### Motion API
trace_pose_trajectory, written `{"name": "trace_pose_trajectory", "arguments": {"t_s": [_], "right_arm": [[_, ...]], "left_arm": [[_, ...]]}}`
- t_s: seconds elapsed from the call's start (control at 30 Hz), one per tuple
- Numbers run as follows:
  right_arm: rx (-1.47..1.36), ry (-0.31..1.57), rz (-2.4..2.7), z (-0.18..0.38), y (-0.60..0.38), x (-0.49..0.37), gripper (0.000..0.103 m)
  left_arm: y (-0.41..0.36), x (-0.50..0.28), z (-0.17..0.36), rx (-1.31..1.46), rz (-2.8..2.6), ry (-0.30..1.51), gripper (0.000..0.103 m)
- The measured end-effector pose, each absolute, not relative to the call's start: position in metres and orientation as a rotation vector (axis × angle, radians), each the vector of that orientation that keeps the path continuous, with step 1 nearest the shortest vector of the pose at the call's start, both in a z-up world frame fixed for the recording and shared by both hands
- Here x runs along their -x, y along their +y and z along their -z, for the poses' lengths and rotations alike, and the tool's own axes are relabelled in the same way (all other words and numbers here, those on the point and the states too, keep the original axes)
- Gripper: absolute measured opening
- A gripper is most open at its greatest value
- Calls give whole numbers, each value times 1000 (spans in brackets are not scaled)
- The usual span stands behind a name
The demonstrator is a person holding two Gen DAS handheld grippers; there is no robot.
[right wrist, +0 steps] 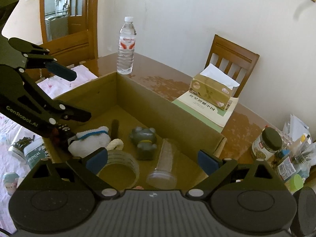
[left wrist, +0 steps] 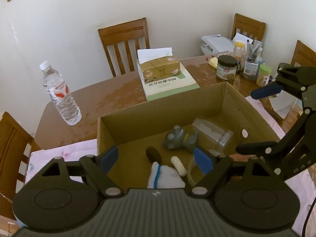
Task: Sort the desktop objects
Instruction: 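Carry the brown scrunchie and clear jar into the box and open both tools, then move the left tool to the light blue plush toy and grasp it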
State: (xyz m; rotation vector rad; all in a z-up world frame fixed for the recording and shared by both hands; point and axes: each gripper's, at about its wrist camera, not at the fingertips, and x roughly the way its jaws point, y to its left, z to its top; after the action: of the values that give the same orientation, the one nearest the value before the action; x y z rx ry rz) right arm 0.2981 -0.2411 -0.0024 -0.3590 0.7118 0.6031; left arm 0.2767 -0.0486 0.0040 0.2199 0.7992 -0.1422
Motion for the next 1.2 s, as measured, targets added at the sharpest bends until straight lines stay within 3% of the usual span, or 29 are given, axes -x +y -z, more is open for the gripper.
{"name": "trace_pose_trajectory", "arguments": {"t_s": [0.63, 1.2], "right_arm": [[367, 694, -625, -6, -235, -242, 101], [313, 757, -563, 3, -223, -194, 101]], "left_arm": [[-43, -196, -10, -195, 121, 785, 85], [-20, -136, 29, -166, 155, 863, 86]]}}
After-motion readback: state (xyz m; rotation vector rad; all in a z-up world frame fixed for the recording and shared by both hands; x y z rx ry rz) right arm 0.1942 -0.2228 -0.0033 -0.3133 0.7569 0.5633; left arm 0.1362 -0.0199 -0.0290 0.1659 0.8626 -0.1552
